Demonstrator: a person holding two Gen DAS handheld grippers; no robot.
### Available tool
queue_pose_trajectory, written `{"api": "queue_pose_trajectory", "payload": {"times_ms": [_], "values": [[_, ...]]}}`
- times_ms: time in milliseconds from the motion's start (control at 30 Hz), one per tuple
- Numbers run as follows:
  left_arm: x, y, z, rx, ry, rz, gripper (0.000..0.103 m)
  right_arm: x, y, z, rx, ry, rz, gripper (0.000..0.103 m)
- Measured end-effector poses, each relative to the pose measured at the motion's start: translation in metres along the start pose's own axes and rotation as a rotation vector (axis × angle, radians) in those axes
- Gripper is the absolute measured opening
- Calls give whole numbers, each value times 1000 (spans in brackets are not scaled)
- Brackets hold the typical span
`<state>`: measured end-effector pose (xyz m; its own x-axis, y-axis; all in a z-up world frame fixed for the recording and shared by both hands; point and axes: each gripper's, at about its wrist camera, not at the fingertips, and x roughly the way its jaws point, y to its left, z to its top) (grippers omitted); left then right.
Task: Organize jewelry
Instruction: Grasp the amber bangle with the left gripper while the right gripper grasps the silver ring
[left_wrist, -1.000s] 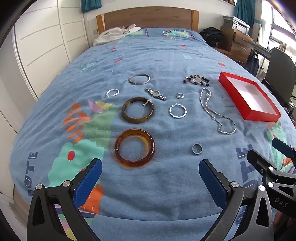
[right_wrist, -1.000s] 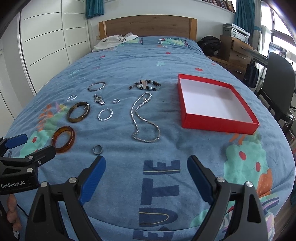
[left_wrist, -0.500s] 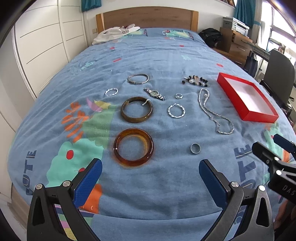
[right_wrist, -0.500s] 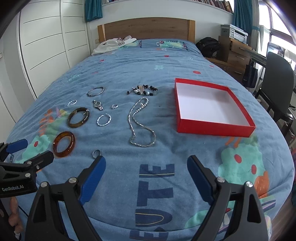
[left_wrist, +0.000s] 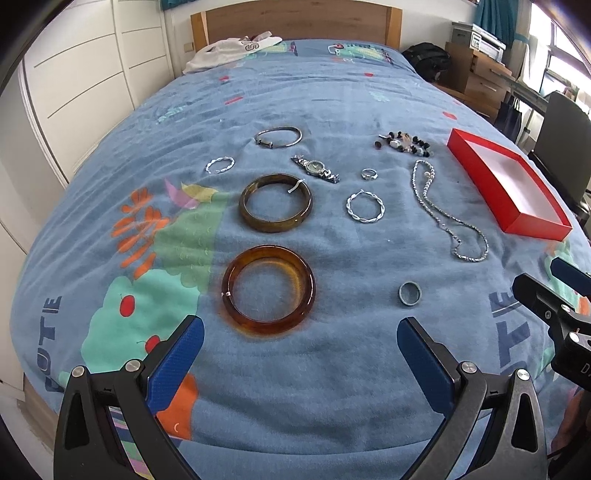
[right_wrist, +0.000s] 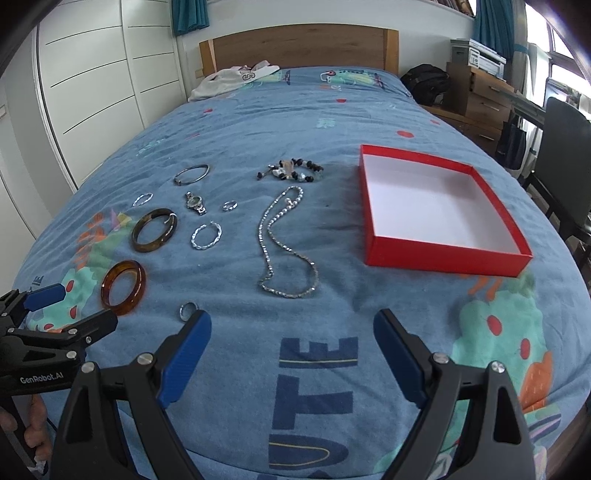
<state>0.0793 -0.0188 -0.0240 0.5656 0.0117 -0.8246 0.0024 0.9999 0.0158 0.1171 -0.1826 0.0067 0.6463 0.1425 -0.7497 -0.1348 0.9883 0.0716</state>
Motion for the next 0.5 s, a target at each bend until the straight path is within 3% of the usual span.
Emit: {"api": "queue_pose_trajectory", "payload": {"times_ms": [367,500], "values": [[16,15,5,-16,23,-22,95,13,9,0,-30,9,97,89],[25,29,9,-31,35,-40,87,22,18,-2,-63,28,161,88]]}}
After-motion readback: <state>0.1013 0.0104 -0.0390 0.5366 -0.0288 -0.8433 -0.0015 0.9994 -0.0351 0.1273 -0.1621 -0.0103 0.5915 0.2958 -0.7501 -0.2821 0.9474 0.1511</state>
